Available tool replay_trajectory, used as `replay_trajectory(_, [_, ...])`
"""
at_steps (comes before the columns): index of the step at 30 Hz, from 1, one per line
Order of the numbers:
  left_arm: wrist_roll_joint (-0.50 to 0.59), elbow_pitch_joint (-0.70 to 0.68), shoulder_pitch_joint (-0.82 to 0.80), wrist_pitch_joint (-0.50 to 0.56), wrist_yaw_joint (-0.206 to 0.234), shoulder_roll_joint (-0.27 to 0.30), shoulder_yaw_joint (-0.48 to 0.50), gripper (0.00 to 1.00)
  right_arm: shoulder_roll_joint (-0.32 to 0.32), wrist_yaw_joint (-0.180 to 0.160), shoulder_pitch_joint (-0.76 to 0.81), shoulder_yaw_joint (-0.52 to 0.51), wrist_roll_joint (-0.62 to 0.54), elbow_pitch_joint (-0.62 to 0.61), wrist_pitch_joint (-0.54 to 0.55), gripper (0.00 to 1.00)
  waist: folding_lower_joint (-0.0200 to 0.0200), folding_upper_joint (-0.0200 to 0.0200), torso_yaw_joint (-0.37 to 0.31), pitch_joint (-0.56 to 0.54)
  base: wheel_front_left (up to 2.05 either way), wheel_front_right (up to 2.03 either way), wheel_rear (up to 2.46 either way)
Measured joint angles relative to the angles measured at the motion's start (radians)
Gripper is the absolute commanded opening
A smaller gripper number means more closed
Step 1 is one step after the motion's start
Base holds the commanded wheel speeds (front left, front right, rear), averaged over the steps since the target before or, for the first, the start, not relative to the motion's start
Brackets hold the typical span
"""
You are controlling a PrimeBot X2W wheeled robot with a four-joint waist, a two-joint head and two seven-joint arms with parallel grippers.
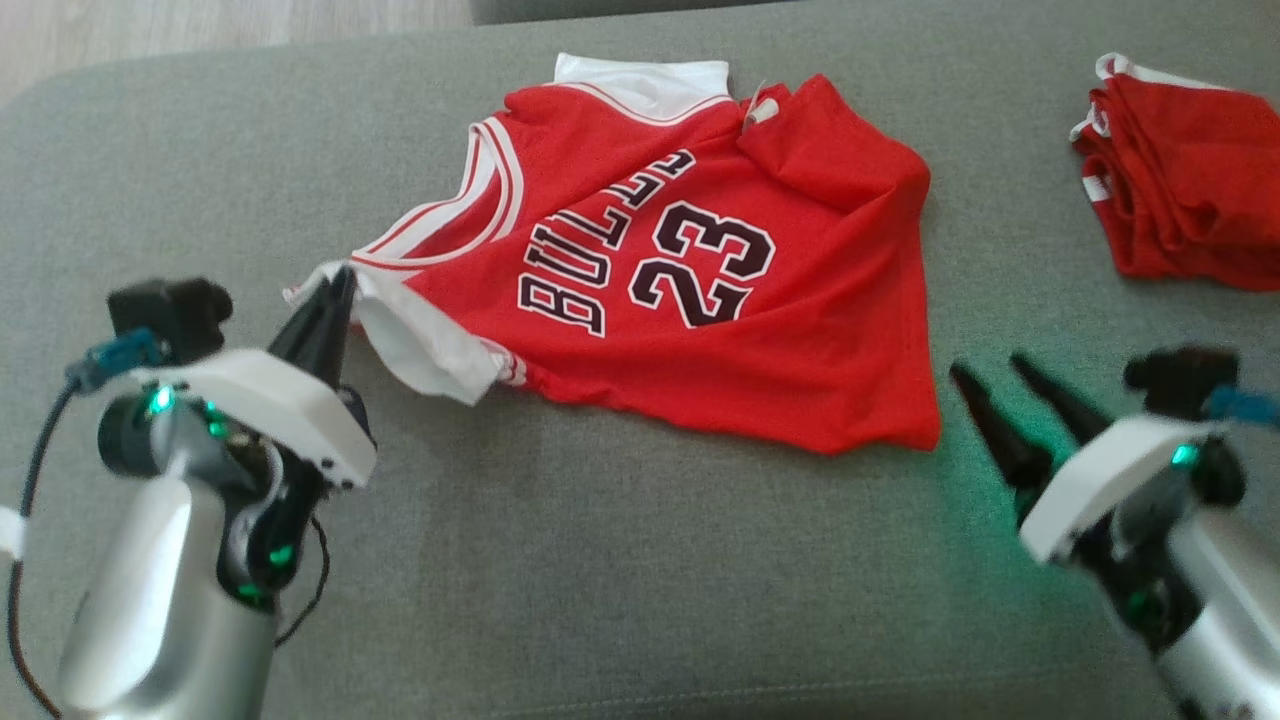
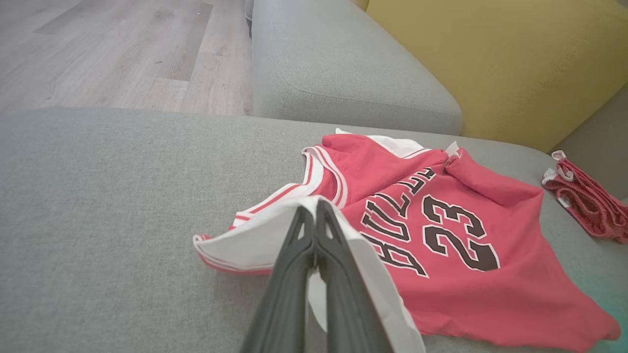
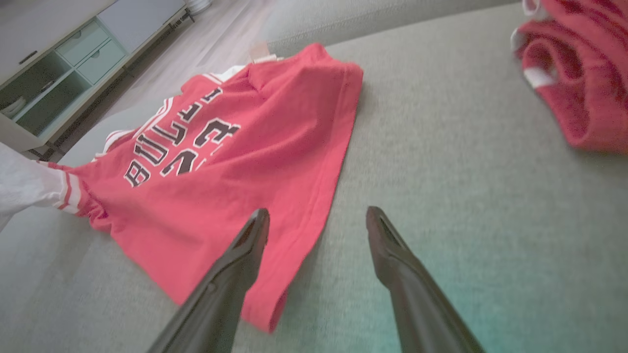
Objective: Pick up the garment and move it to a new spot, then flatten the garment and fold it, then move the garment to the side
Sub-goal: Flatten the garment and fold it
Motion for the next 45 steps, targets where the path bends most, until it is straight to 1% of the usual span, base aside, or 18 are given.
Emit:
replay_trajectory(5, [-0.007,-0.026,0.06,0.0,0.016,-0.001,-0.007,0.0,0.038,0.0,0.093,0.006,0.0,-0.016,0.03,1.0,0.0,0.0,0.002,-0.028,0.0,0.0,0.0])
replay_trajectory(9, [-0.008,-0.047,0.113,0.005,0.029,-0.003,-0.02,0.0,0.059,0.0,0.121,0.012,-0.007,-0.018,0.049,1.0,0.0,0.0,0.005,-0.046,0.0,0.0,0.0])
replay_trajectory(12, [-0.009,-0.057,0.14,0.01,0.034,-0.01,-0.029,0.0,0.087,0.0,0.115,0.019,-0.014,-0.001,0.049,1.0,0.0,0.0,0.013,-0.05,0.0,0.0,0.0])
replay_trajectory(15, [-0.009,-0.06,0.157,0.012,0.041,-0.012,-0.037,0.0,0.113,0.0,0.104,0.021,-0.022,0.049,0.058,1.0,0.0,0.0,0.023,-0.049,0.0,0.0,0.0])
replay_trajectory(17, [-0.009,-0.061,0.158,0.013,0.041,-0.015,-0.051,0.0,0.121,0.0,0.084,0.027,-0.023,0.083,0.08,1.0,0.0,0.0,0.031,-0.046,0.0,0.0,0.0])
replay_trajectory(23, [-0.009,-0.061,0.158,0.019,0.042,-0.018,-0.055,0.0,0.147,0.0,0.001,0.031,-0.021,0.151,0.083,1.0,0.0,0.0,0.054,-0.035,0.0,0.0,0.0])
replay_trajectory(28, [-0.013,-0.049,0.158,0.019,0.048,-0.017,-0.055,0.0,0.147,0.0,-0.034,0.066,-0.004,0.18,0.067,1.0,0.0,0.0,0.063,-0.029,0.0,0.0,0.0])
replay_trajectory(29, [-0.013,-0.047,0.158,0.019,0.048,-0.016,-0.055,0.0,0.147,0.0,-0.037,0.075,0.002,0.18,0.063,0.79,0.0,0.0,0.063,-0.03,0.0,0.0,0.0])
replay_trajectory(30, [-0.013,-0.044,0.158,0.019,0.048,-0.016,-0.055,0.0,0.147,0.0,-0.041,0.087,0.008,0.182,0.058,0.46,0.0,0.0,0.063,-0.031,0.0,0.0,0.0])
replay_trajectory(31, [-0.013,-0.039,0.158,0.019,0.048,-0.016,-0.055,0.0,0.146,0.0,-0.044,0.098,0.013,0.185,0.048,0.02,0.0,0.0,0.063,-0.033,0.0,0.0,0.0])
replay_trajectory(32, [-0.014,-0.035,0.158,0.019,0.048,-0.016,-0.055,0.0,0.146,0.0,-0.046,0.106,0.016,0.187,0.037,0.0,0.0,0.0,0.062,-0.035,0.0,0.0,0.0])
replay_trajectory(38, [-0.018,-0.025,0.158,0.018,0.048,-0.015,-0.054,0.0,0.131,0.0,-0.046,0.125,0.034,0.181,-0.02,0.0,0.0,0.0,0.058,-0.051,0.0,0.0,0.0])
replay_trajectory(42, [-0.018,-0.028,0.158,-0.004,0.049,-0.011,-0.05,0.0,0.091,0.0,-0.045,0.118,0.072,0.123,-0.064,0.0,0.0,0.0,0.052,-0.052,0.0,0.0,0.0])
replay_trajectory(45, [-0.018,-0.043,0.154,-0.026,0.047,-0.003,-0.043,0.0,0.059,0.0,-0.047,0.105,0.118,0.047,-0.068,0.0,0.0,0.0,0.047,-0.034,0.0,0.0,0.0])
